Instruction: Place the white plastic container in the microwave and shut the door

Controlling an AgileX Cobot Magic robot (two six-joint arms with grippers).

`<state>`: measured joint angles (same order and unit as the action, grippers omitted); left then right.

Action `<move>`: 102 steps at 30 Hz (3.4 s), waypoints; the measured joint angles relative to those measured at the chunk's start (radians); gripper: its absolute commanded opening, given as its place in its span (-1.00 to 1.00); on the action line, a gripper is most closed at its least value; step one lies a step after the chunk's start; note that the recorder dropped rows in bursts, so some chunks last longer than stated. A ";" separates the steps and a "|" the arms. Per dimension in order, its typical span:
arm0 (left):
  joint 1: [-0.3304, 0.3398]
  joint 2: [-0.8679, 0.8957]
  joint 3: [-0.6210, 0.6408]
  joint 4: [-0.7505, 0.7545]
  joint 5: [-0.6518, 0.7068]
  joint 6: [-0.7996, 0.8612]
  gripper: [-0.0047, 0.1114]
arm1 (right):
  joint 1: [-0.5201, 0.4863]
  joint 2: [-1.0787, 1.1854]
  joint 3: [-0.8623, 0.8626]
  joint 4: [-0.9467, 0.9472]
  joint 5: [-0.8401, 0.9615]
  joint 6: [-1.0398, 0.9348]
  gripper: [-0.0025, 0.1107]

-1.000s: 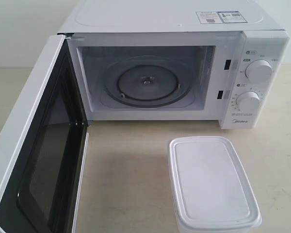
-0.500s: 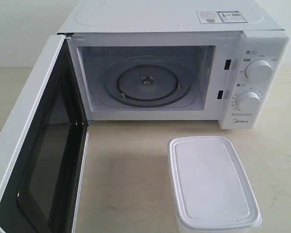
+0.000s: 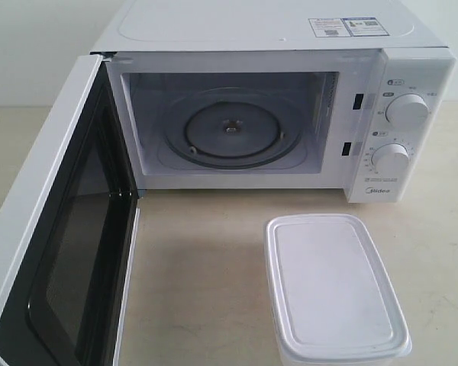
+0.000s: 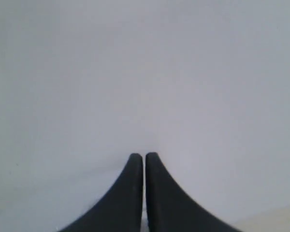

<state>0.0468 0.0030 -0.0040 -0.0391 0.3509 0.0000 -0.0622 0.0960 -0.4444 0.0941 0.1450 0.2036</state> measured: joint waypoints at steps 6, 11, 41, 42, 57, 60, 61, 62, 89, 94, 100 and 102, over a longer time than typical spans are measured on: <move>0.000 0.000 0.000 0.000 0.000 0.000 -0.84 | 0.000 -0.002 -0.031 0.023 -0.212 -0.027 -0.96; 0.000 0.000 0.000 0.000 0.000 0.000 -0.84 | 0.000 0.075 -0.170 0.024 -0.303 -0.141 -0.96; 0.000 0.000 0.000 0.000 0.000 0.000 -0.84 | 0.000 0.914 -0.450 0.013 0.100 -0.117 -0.96; 0.000 0.000 0.000 0.000 0.000 0.000 -0.84 | 0.000 0.916 -0.417 0.018 0.118 -0.113 -0.96; 0.000 0.000 0.000 0.000 0.000 0.000 -0.84 | -0.012 1.140 -0.094 0.794 0.607 -0.788 -0.96; 0.000 0.000 0.000 0.000 0.000 0.000 -0.84 | -0.083 1.207 -0.094 0.957 0.793 -0.978 -0.96; 0.000 0.000 0.000 0.000 0.000 0.000 -0.84 | -0.116 1.226 -0.094 1.009 0.864 -1.029 -0.96; 0.000 0.000 0.000 0.000 0.000 0.000 -0.84 | -0.161 1.250 -0.094 1.071 0.934 -1.086 -0.96; 0.000 0.000 0.000 0.000 0.000 0.000 -0.84 | -0.316 1.684 -0.101 1.196 0.997 -1.398 -0.22; 0.000 0.000 0.000 0.000 0.000 0.000 -0.84 | -0.316 1.685 -0.101 1.184 0.944 -1.396 -0.22; 0.000 0.000 0.000 0.000 0.000 0.000 -0.84 | -0.318 1.715 -0.104 1.185 0.928 -1.403 -0.22; 0.000 0.000 0.000 0.000 0.000 0.000 -0.84 | -0.318 1.724 -0.105 1.189 0.926 -1.407 -0.22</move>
<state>0.0468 0.0030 -0.0040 -0.0391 0.3509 0.0000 -0.3804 1.8198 -0.5499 1.2831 1.0711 -1.2031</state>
